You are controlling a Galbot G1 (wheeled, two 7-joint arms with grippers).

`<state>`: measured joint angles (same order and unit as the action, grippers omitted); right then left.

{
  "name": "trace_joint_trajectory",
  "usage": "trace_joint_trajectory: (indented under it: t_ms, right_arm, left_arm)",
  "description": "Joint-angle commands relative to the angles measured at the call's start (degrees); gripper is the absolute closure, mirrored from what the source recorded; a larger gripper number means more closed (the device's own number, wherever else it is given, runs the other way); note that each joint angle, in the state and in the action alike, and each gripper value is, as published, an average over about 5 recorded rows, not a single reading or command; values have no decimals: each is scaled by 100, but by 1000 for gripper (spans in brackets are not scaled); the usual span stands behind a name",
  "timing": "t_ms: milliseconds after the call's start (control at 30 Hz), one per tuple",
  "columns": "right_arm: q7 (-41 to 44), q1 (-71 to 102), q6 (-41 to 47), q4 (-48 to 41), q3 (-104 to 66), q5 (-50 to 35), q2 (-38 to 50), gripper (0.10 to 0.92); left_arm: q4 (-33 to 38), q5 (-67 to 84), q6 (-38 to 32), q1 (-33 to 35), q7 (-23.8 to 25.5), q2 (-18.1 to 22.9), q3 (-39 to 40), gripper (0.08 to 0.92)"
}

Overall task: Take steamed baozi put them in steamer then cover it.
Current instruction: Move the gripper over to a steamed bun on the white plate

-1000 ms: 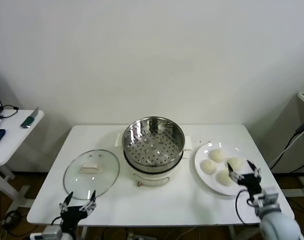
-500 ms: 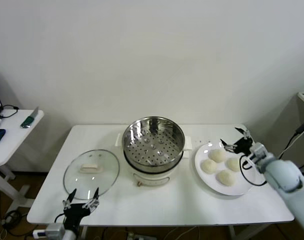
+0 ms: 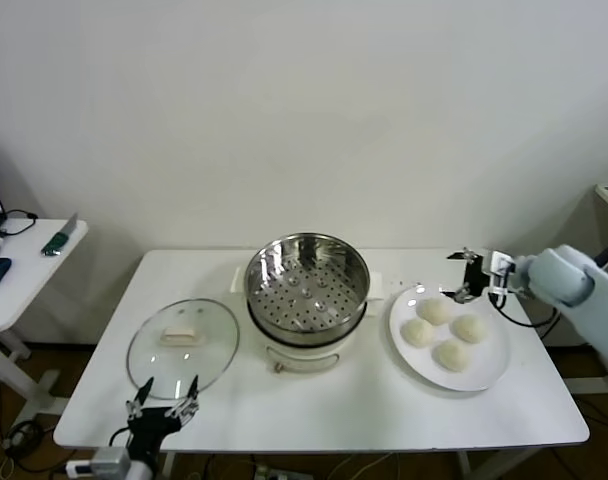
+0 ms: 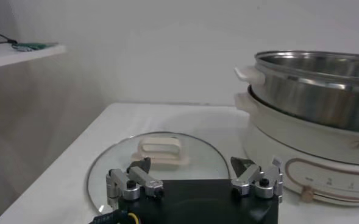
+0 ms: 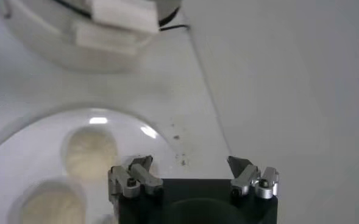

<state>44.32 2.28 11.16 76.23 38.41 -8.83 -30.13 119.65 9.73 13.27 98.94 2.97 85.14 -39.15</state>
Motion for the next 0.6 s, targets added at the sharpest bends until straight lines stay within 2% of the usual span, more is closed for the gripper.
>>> trace_joint_trajectory:
  t_ms: [33,300,600]
  right_arm:
    - [1785,-2978,-572,-1280,3490,78,-640,203]
    - [1923,-2707,-493,-2220,3627,-48,-1651,203]
    - [1938,-2049,-499,-3222,3104,191,-2272,203]
  left_arm:
    - [-12,-56,-16,11,-1,16,-6,177]
    - [-22,-68,-56,70,-16,20,-27,177]
    - [-50,-84,-92,129,-34,43,-30,177]
